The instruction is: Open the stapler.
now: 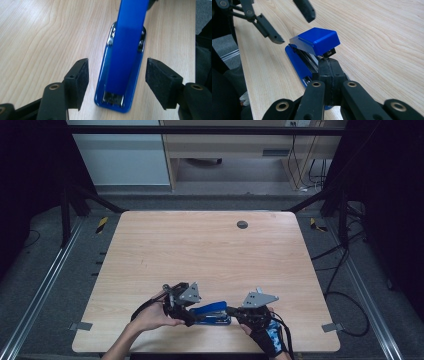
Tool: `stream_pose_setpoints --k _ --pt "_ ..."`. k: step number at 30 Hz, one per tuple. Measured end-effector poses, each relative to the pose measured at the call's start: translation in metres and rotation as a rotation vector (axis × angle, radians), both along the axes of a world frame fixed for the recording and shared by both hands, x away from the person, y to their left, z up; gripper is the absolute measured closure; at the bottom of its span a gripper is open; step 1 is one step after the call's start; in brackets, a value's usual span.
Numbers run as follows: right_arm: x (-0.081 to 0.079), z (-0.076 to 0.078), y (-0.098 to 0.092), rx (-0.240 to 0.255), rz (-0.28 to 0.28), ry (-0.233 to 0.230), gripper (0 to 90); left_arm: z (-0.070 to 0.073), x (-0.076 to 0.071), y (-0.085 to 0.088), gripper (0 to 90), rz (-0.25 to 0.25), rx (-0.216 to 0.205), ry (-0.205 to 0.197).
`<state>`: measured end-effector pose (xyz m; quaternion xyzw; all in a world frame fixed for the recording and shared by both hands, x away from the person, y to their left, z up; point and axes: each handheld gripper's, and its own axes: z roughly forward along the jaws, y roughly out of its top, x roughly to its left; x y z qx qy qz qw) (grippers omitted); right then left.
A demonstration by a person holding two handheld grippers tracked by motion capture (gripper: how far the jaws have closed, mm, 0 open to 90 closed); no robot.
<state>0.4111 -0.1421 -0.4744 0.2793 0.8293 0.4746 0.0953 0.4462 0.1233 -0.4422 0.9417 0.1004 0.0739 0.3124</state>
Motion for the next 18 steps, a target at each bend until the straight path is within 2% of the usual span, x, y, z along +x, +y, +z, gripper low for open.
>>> stream_pose_setpoints --k 6,10,13,17,18 --pt "0.000 0.000 0.000 0.005 -0.001 -0.004 90.0 -0.009 -0.011 0.023 33.8 0.055 -0.044 -0.027" --pt "0.000 0.001 0.000 0.012 0.005 -0.008 90.0 -0.018 -0.018 0.037 33.5 0.106 -0.090 -0.018" --pt "0.000 0.002 0.002 0.018 0.012 -0.016 90.0 -0.024 -0.023 0.043 35.4 0.134 -0.090 -0.013" --pt "0.000 0.003 0.003 0.020 0.020 -0.022 90.0 -0.029 -0.034 0.051 43.0 0.162 -0.137 -0.015" --pt "0.000 0.004 0.003 0.022 0.020 -0.024 90.0 -0.029 -0.036 0.052 44.0 0.167 -0.137 -0.025"
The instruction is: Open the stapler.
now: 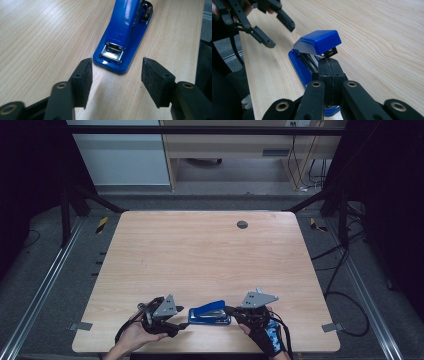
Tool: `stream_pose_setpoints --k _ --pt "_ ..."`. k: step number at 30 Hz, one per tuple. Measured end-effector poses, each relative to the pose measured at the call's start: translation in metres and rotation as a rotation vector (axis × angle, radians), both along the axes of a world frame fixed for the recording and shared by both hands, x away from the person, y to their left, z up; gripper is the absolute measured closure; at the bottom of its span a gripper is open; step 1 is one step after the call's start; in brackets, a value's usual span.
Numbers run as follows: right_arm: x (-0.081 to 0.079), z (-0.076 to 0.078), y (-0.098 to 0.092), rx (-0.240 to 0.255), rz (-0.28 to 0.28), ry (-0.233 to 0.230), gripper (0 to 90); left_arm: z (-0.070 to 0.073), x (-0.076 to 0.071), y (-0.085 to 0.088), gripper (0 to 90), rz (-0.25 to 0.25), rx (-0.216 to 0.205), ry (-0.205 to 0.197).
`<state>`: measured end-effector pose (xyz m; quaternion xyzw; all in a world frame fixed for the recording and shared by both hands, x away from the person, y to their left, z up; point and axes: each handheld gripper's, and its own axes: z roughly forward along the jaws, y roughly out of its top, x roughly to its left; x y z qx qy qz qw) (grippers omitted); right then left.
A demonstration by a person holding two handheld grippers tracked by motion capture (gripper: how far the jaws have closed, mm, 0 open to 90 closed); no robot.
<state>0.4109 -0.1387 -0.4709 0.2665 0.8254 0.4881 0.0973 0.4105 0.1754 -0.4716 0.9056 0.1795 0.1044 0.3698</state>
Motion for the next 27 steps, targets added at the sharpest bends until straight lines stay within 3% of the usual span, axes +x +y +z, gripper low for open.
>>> stream_pose_setpoints --k 6,17,20,23,25,27 --pt "0.000 0.001 0.000 0.003 0.000 0.000 90.0 -0.002 -0.010 0.000 51.6 0.075 -0.059 -0.011" --pt "0.002 0.002 0.002 -0.002 -0.004 -0.002 90.0 0.001 -0.028 -0.017 59.0 0.204 -0.164 -0.093" --pt "0.002 0.002 0.002 -0.003 -0.001 0.000 90.0 0.000 -0.030 -0.020 59.6 0.231 -0.168 -0.116" --pt "0.003 0.001 0.003 -0.003 -0.002 0.000 90.0 -0.002 -0.034 -0.026 60.9 0.274 -0.163 -0.166" --pt "0.003 0.001 0.003 -0.005 -0.002 0.002 90.0 -0.005 -0.036 -0.027 61.4 0.298 -0.202 -0.142" --pt "0.004 0.001 0.003 -0.008 -0.001 0.003 90.0 -0.009 -0.040 -0.032 61.4 0.321 -0.191 -0.153"
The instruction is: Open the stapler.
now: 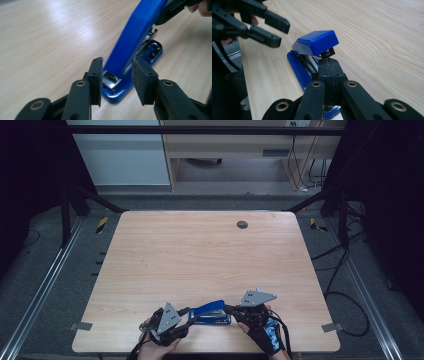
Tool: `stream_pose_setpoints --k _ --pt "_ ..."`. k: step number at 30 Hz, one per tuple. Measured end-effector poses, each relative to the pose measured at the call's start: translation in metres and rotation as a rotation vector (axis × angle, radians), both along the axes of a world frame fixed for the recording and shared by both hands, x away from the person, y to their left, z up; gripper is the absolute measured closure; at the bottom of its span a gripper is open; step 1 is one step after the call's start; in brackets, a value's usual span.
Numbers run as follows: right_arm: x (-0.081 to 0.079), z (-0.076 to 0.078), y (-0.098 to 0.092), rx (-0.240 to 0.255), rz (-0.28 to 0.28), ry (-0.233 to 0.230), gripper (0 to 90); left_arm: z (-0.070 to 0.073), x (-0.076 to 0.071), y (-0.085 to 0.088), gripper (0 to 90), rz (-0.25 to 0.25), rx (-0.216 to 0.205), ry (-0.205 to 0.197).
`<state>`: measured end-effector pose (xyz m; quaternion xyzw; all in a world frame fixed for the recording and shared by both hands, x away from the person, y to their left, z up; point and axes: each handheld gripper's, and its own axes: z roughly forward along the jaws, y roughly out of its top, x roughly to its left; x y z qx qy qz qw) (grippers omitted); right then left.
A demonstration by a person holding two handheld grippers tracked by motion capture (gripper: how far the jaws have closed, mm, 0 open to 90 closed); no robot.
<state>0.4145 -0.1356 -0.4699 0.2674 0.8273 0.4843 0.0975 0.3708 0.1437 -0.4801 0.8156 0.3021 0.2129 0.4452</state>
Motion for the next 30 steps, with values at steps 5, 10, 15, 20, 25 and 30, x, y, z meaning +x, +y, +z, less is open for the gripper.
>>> stream_pose_setpoints --k 5,10,15,20,25,30 --pt "0.000 0.000 0.000 0.002 0.002 0.000 90.0 -0.006 -0.010 -0.007 62.1 0.038 -0.059 -0.005" --pt "0.001 -0.001 0.000 -0.001 0.004 0.005 90.0 -0.015 -0.018 -0.010 64.0 0.084 -0.106 0.003" --pt "0.001 0.000 -0.002 0.017 -0.001 0.005 90.0 -0.020 -0.023 -0.016 67.5 0.140 -0.141 -0.018" --pt "0.002 -0.001 -0.003 0.019 0.001 0.011 90.0 -0.027 -0.029 -0.033 70.2 0.146 -0.167 -0.029" --pt "0.002 -0.002 -0.002 0.022 0.011 0.010 90.0 -0.034 -0.030 -0.047 74.2 0.150 -0.170 -0.023" --pt "0.002 -0.001 -0.002 0.029 0.013 0.011 90.0 -0.038 -0.028 -0.055 77.7 0.161 -0.179 -0.014"
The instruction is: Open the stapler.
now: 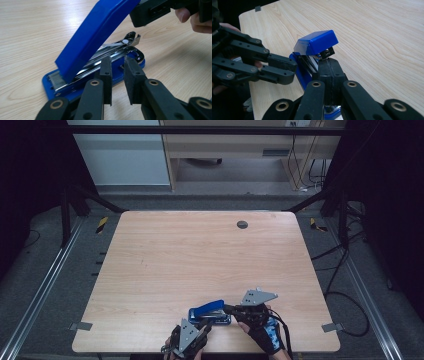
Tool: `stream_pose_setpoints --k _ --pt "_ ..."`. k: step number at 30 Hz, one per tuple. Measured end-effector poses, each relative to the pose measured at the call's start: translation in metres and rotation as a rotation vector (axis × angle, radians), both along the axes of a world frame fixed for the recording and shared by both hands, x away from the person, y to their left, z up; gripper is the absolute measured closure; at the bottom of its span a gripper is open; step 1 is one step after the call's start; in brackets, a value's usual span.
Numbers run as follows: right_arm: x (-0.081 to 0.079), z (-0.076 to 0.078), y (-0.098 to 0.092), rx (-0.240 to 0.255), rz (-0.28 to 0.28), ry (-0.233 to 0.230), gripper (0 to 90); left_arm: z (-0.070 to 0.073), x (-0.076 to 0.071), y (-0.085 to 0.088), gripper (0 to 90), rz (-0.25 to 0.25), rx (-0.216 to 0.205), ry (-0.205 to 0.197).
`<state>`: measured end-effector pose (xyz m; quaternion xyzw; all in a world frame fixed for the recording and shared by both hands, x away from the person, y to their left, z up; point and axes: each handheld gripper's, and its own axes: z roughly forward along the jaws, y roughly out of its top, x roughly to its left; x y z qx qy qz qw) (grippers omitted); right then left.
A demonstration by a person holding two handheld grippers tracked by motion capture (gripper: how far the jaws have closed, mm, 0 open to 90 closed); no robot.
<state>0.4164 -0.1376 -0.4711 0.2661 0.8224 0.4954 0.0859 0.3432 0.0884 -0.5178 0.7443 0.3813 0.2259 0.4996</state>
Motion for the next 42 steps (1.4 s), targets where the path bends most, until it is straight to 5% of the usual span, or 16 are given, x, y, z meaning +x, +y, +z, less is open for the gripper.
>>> stream_pose_setpoints --k 23,42 --pt "0.002 0.000 0.002 0.003 0.000 0.003 90.0 -0.008 0.010 -0.030 89.6 0.002 0.011 -0.026" --pt "0.003 0.004 0.006 0.038 0.020 -0.005 90.0 -0.010 0.009 -0.032 90.0 0.000 0.004 -0.043"
